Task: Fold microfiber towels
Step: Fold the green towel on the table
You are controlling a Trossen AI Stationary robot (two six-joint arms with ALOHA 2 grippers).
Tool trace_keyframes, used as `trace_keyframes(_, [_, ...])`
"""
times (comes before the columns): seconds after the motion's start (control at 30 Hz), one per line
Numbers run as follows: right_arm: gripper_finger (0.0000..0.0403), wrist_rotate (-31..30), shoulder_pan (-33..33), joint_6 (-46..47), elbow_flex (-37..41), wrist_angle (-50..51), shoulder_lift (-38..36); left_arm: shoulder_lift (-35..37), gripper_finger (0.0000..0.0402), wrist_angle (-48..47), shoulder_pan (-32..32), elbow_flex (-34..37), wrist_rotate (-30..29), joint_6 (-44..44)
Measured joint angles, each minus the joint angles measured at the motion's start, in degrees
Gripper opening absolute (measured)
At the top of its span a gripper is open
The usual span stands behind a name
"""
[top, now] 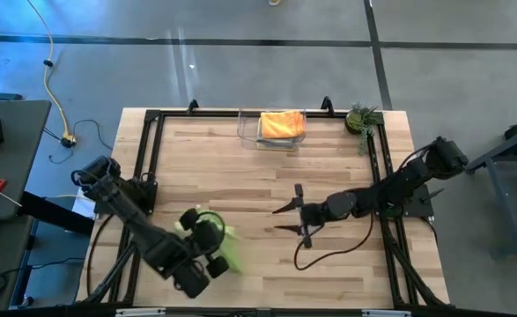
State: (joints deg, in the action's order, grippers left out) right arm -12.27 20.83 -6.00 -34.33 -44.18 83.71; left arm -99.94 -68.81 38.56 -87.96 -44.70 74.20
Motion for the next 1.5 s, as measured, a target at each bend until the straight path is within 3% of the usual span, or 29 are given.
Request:
trace_keyframes(0.2, [0.0229,-1.83,1.87,1.7,-7.42,0.4,6.73,-0.02,0.0,4.56,-4.54,0.0,0.31,-5.73])
trace_keyframes(0.47, [0.0236,-2.1,1.82,3.18,-17.97,4.46,16.48,-0.05,0.0,6.79,-6.97,0.0,0.21,-8.97])
trace_keyframes(0.57, [0.0233,-5.51,1.84,4.03,-21.26,8.27,18.24,-0.07,0.0,7.62,-7.1,0.0,-0.67,-9.9])
trace_keyframes(0.73, [0.0181,-7.26,0.88,4.06,-23.87,9.37,19.7,-0.07,0.0,7.79,-7.04,0.0,-1.3,-11.01])
trace_keyframes(0.97, [0.0015,-4.69,-0.33,1.84,-25.1,12.9,19.72,-0.1,0.0004,9.03,-6.68,-0.28,-1.73,-17.31])
trace_keyframes(1.1, [0.0015,-6.0,-0.26,0.99,-28.36,21.84,18.66,-0.13,0.003,7.1,-5.09,-3.16,-1.18,-21.62])
trace_keyframes(1.2, [0.0003,-11.41,-0.32,-1.64,-31.41,29.45,16.66,-0.08,0.0062,2.64,-2.76,-5.79,-0.95,-21.12])
trace_keyframes(1.37, [0.0002,-15.14,-0.32,-3.05,-37.15,44.04,13.21,-0.13,0.0112,-6.18,3.79,-5.86,-3.54,-11.1])
trace_keyframes(1.5, [0.0001,-17.93,0.4,-5.7,-42.68,56.49,11.64,-0.11,0.0117,-8.34,8.78,-2.19,-5.87,-4.12])
